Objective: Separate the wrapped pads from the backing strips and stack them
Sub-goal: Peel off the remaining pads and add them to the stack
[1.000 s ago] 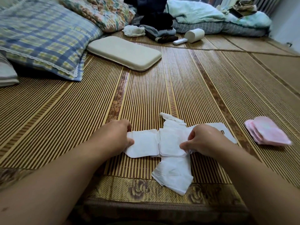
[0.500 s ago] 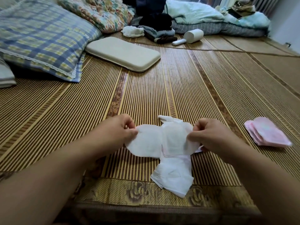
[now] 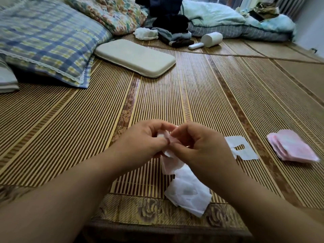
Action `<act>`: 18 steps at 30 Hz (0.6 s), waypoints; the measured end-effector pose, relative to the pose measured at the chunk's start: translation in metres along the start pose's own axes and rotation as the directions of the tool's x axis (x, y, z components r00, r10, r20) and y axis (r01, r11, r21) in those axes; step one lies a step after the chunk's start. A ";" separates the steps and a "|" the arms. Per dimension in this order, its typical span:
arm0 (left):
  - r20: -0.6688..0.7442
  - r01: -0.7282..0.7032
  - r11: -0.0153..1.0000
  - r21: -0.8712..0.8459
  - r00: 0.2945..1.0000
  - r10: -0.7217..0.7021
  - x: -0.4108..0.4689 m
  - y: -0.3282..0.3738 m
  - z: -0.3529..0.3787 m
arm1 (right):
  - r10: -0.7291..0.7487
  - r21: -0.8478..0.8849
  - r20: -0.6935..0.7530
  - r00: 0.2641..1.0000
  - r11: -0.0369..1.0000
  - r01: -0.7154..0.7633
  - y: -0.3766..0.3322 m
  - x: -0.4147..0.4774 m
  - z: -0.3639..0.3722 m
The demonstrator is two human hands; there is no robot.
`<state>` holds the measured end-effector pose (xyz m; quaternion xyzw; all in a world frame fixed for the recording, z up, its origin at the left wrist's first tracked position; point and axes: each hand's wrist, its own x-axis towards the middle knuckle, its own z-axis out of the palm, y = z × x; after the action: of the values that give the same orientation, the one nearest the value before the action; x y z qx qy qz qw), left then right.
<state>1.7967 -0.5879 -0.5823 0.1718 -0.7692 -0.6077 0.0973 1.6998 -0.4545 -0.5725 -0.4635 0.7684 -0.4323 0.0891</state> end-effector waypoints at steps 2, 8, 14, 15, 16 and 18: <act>0.007 -0.013 1.000 0.007 1.000 0.013 -0.001 0.001 0.000 | -0.017 -0.037 -0.068 0.998 0.999 0.014 0.000 -0.001 0.001; 0.009 -0.054 0.998 0.034 0.999 0.053 -0.003 0.001 0.000 | -0.042 -0.046 -0.089 0.995 0.998 0.038 -0.003 -0.002 -0.002; -0.055 -0.015 0.994 -0.109 0.998 0.009 -0.003 0.004 -0.004 | -0.091 -0.022 0.029 0.995 0.996 0.092 0.001 -0.008 -0.007; -0.057 0.007 0.976 -0.218 0.998 -0.020 -0.002 0.005 -0.005 | -0.052 -0.001 0.050 0.997 0.999 0.052 0.005 -0.009 -0.007; -0.048 0.023 0.949 -0.316 0.998 -0.040 -0.002 0.007 -0.006 | -0.019 0.000 0.065 0.998 1.000 0.019 0.008 -0.010 -0.007; -0.021 0.036 0.895 -0.444 0.998 -0.051 -0.002 0.010 -0.007 | -0.016 -0.022 0.054 0.998 1.000 0.017 0.012 -0.011 -0.006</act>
<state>1.8000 -0.5911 -0.5708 0.1723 -0.6050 -0.7659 0.1327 1.6951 -0.4402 -0.5811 -0.4823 0.7667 -0.4116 0.1008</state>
